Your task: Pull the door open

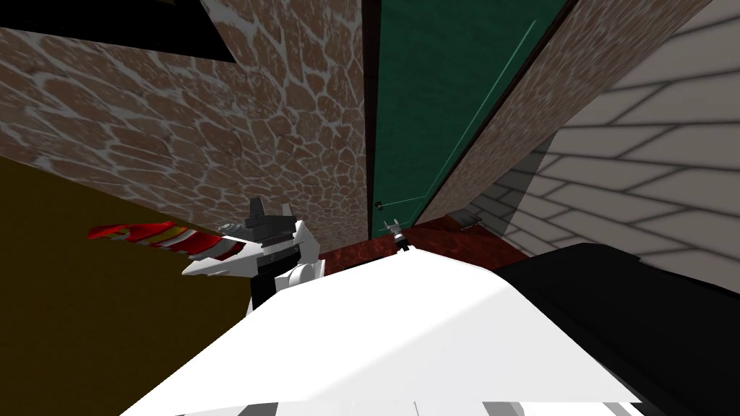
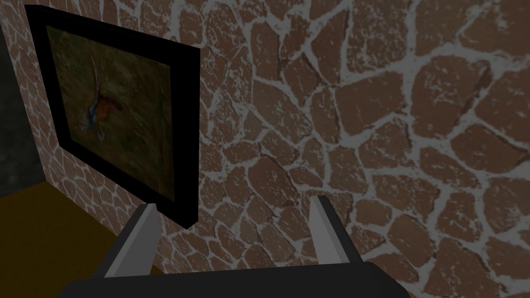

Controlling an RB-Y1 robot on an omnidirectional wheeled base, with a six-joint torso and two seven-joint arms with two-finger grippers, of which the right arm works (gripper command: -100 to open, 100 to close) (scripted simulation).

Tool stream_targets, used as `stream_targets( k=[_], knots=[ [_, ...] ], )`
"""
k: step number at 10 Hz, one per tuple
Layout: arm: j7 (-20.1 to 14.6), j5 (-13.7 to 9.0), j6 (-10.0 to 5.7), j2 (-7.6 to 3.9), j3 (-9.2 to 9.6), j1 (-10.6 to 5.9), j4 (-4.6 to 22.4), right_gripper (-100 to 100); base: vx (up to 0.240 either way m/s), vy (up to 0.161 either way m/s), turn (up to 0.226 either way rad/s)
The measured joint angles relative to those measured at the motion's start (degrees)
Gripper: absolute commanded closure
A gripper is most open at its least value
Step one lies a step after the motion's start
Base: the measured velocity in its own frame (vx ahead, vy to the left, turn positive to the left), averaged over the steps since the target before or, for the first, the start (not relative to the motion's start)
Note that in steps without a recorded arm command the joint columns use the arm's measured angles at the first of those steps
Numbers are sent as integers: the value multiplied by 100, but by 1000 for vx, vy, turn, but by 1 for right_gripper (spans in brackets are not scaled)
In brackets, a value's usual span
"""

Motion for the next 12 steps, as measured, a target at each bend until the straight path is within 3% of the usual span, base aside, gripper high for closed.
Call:
stream_targets(
  k=[4,5,8,10,11,12],
  knots=[
    [389,158,-95,117,-90,-142,443,-100,101,-23,-7],
    [410,162,-95,121,-92,-147,453,-100,-8,37,266],
    [468,-23,-114,-64,-425,-232,639,-100,-3,67,289],
    [594,-166,-161,-121,-696,-358,874,-100,61,19,313],
    [598,-218,-120,-146,-789,-322,816,-100,66,-19,155],
    [615,-290,-190,-222,-911,-381,998,-100,83,-18,386]
  ],
)
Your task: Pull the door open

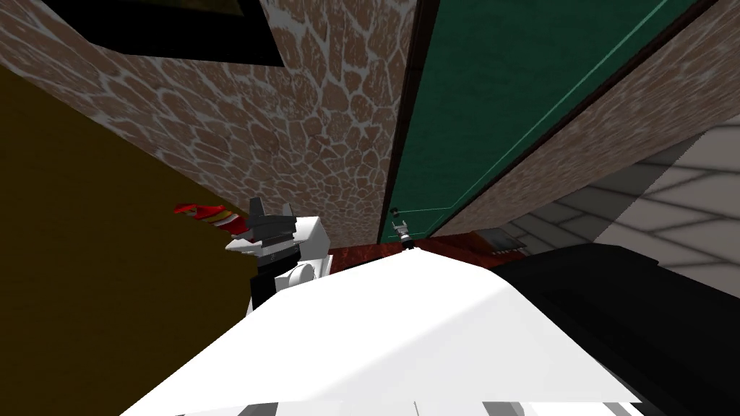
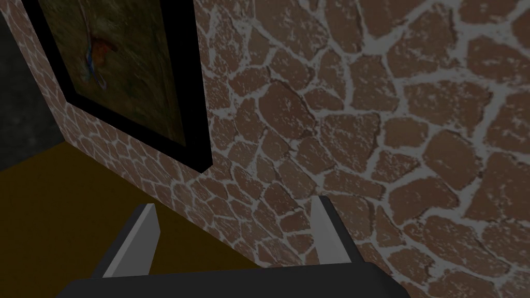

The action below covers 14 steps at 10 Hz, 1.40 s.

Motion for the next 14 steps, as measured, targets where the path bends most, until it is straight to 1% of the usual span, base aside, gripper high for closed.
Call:
stream_targets(
  k=[1,2,4,5,6,7,13,14],
  knots=[
    [6,-83,-58,-75,-143,-16,105,-100,122,-55,378],
    [11,-149,15,-66,-270,8,16,-100,125,-62,190],
    [73,-266,87,-64,-489,-49,62,-100,84,-67,207],
    [71,-307,118,-74,-563,-40,45,-100,40,-32,26],
    [91,-334,82,-93,-610,-82,145,-100,12,-11,-2],
    [98,-337,68,-95,-616,-87,160,100,0,0,0],
    [91,-335,89,-100,-614,-82,147,100,-2,-1,1],
    [19,-364,87,-115,-593,-88,160,100,-13,-5,8]
  ],
)
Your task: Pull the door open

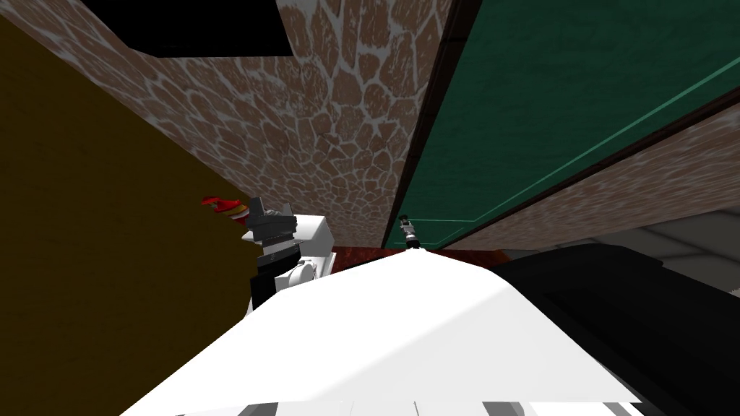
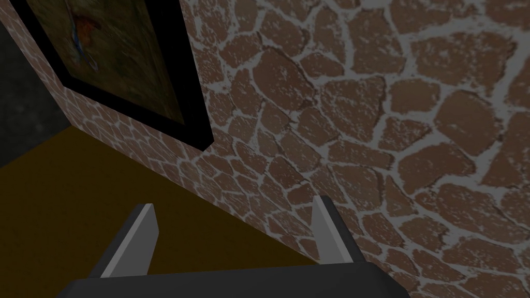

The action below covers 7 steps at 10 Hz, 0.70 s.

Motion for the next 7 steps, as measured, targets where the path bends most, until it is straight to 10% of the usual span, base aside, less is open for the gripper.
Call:
stream_targets(
  k=[7],
  knots=[
    [-875,-277,-20,-98,217,-26,31,100,-21,-3,8]
  ],
)
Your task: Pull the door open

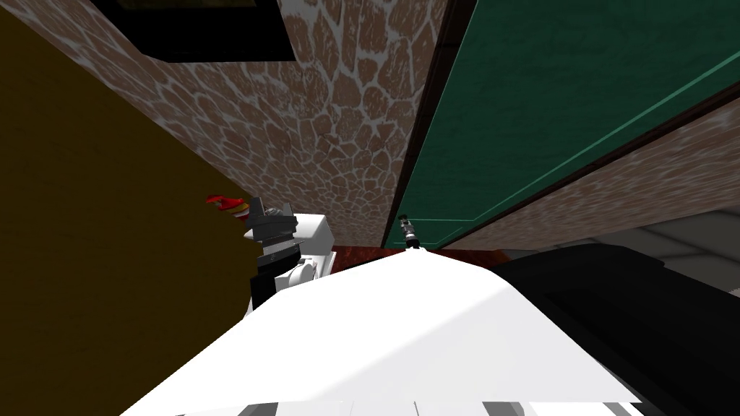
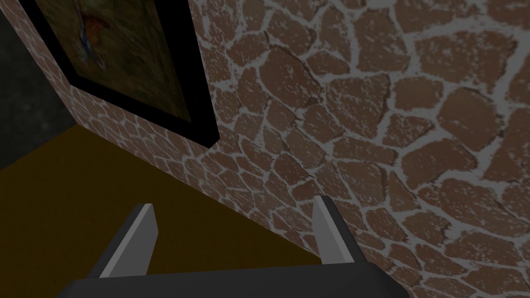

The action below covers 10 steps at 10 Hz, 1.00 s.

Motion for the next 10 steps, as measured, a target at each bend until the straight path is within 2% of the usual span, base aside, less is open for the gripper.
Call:
stream_targets(
  k=[10],
  knots=[
    [-1336,-429,-23,-135,334,-26,18,100,-21,-4,6]
  ],
)
